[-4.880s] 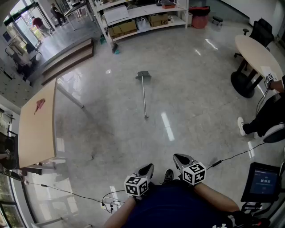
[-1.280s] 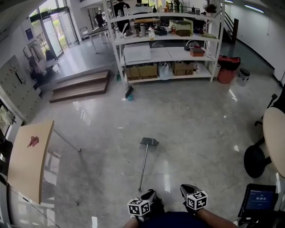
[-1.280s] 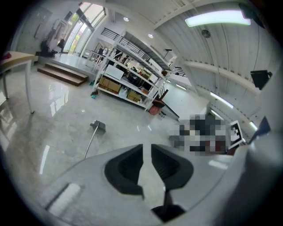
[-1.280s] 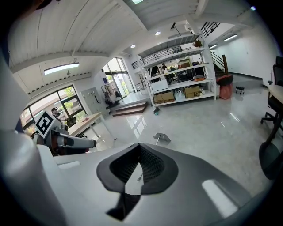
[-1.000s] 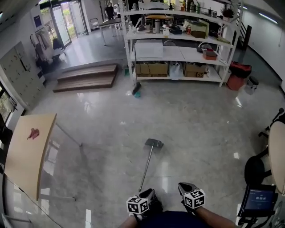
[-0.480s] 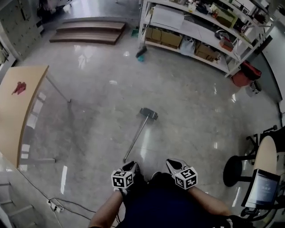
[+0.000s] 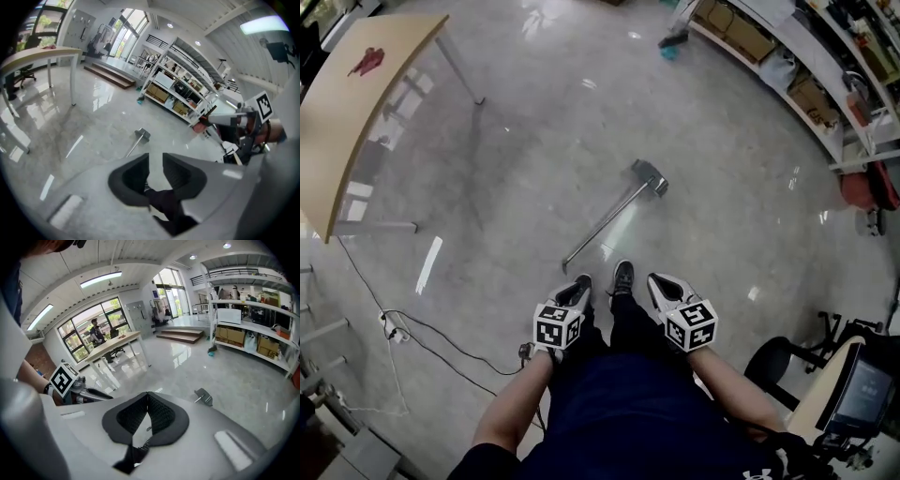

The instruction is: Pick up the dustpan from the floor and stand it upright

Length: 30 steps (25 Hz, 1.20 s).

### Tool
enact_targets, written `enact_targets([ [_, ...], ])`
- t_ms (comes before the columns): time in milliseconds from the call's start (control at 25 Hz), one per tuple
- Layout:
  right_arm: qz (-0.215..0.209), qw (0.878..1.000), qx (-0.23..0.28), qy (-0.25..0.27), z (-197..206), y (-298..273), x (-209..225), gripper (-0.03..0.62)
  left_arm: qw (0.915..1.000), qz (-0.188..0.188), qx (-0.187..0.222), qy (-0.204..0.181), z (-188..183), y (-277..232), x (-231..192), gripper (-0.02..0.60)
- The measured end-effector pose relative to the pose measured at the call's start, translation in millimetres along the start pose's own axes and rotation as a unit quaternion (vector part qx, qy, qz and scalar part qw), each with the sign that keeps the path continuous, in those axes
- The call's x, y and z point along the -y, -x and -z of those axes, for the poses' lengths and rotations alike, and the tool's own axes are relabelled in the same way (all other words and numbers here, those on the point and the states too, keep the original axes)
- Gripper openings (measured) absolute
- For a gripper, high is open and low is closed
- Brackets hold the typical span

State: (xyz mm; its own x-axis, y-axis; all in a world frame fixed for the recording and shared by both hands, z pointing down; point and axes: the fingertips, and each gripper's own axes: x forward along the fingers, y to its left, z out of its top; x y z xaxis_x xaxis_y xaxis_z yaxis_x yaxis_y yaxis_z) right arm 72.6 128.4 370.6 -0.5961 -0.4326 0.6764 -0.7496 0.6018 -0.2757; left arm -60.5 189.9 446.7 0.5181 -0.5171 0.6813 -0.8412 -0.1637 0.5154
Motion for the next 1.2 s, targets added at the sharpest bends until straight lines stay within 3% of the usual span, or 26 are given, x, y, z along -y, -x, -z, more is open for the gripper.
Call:
enact_targets([
  [280, -0.044, 0.999, -0.021, 0.014, -10.8, -44.7, 26.7, 0.011, 0.9956, -0.076, 0.02, 0.051, -11.3, -6.7, -31.6, 0.101],
  [600, -0.078, 0.994, -0.06, 0.049, -2.6, -96.5, 67.6, 0.011, 0.9883, -0.14, 0.018, 0.057, -19.2, -26.6, -72.0, 0.117],
  [920, -0.082, 0.988, -0.099, 0.092, 27.0, -164.1, 112.1, 0.011, 0.9844, -0.159, -0.019, 0.072, 15.9, -87.2, -122.4, 0.121],
  [1040, -0.077, 0.984, -0.117, 0.11, 52.6, -189.3, 127.2, 0.011, 0.9857, -0.164, -0.02, 0.034, 36.1, -115.7, -142.8, 0.121],
  [1200, -0.07, 0.983, -0.126, 0.11, 63.2, -202.9, 145.3, 0.011, 0.9899, -0.136, -0.038, 0.012, 36.5, -142.6, -139.0, 0.121],
])
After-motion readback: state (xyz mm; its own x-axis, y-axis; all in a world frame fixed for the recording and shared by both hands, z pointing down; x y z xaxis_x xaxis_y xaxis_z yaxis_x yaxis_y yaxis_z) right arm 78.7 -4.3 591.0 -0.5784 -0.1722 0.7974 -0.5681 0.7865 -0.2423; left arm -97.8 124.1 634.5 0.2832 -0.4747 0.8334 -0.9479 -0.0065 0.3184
